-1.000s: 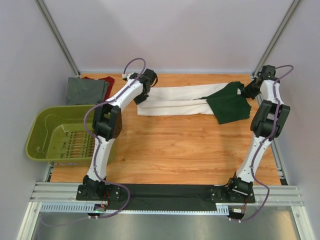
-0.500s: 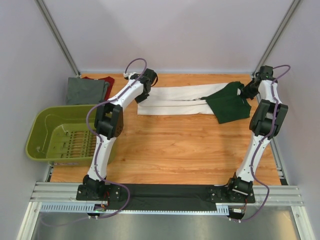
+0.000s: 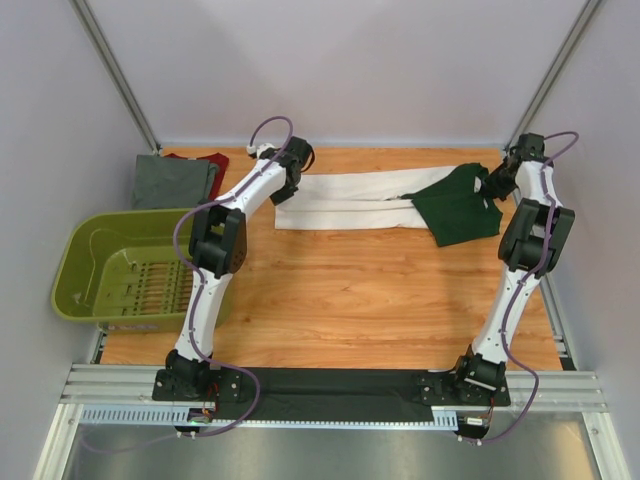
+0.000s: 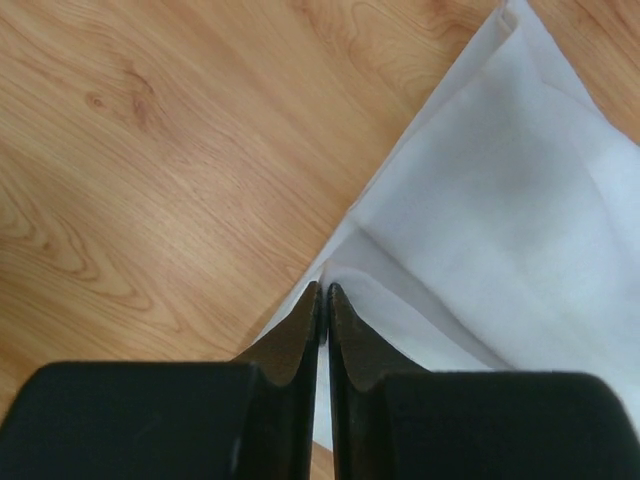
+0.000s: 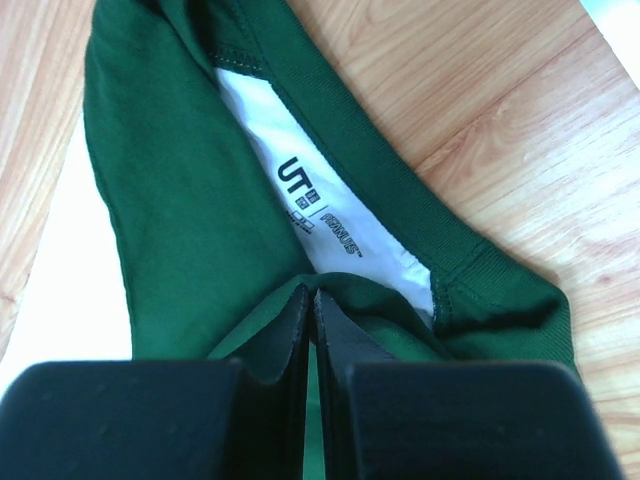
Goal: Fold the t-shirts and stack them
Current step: Fold the tshirt
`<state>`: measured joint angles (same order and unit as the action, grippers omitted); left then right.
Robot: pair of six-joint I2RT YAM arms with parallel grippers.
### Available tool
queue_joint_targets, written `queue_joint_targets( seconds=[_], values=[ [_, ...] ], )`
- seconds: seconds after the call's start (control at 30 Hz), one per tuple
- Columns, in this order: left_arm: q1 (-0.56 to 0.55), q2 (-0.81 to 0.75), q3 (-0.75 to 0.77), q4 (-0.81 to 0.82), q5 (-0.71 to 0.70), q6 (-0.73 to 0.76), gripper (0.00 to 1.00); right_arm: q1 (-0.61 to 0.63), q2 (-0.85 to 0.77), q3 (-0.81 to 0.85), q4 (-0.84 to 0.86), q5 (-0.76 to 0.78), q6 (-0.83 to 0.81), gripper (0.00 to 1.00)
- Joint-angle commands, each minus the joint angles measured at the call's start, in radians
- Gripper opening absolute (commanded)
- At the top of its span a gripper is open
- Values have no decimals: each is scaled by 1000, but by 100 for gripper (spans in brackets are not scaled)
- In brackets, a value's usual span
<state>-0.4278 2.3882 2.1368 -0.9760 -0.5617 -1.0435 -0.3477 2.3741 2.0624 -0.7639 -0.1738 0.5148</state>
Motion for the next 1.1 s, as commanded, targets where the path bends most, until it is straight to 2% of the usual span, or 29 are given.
queue_joint_targets(
  seconds=[0.0,0.03,0.07,0.13,0.17,0.23,0.27,0.33,0.43,0.5,0.57,0.7,0.77,0.83,0.9,1.07],
  values=[
    [18,3,43,-1,-37,22,12,-4,20,53,35,23,-22,6],
    [18,0,44,-6,-33,20,23,-4,22,62,32,19,-22,12],
    [18,-3,43,-6,-29,26,40,-4,20,67,28,8,-24,28],
    [18,-20,41,-1,-14,36,49,-4,11,80,25,-32,-25,45],
    [18,-27,44,3,-9,37,56,-1,5,88,23,-45,-27,50],
    [18,-56,41,22,11,57,62,-1,-22,100,23,-84,-25,66],
    [18,-67,43,40,17,65,68,1,-33,113,23,-96,-30,70],
    [18,-105,43,60,43,88,74,3,-67,131,14,-107,-30,81],
    [18,-159,41,77,83,103,86,3,-108,148,-29,-60,-29,88],
    [18,-199,28,80,127,121,96,3,-169,131,-79,-23,-21,89],
    [17,-227,3,95,172,146,98,3,-213,81,-103,-7,-15,89],
    [0,-306,-108,123,281,239,98,1,-355,-166,-117,85,20,89],
    [-20,-334,-182,141,284,266,98,0,-436,-258,-115,132,65,88],
    [-31,-372,-236,189,293,304,98,-1,-505,-406,-78,111,105,86],
    [-35,-394,-303,221,327,310,98,0,-545,-487,-26,85,140,84],
    [-37,-383,-342,229,361,295,96,6,-588,-706,99,17,230,79]
  ],
)
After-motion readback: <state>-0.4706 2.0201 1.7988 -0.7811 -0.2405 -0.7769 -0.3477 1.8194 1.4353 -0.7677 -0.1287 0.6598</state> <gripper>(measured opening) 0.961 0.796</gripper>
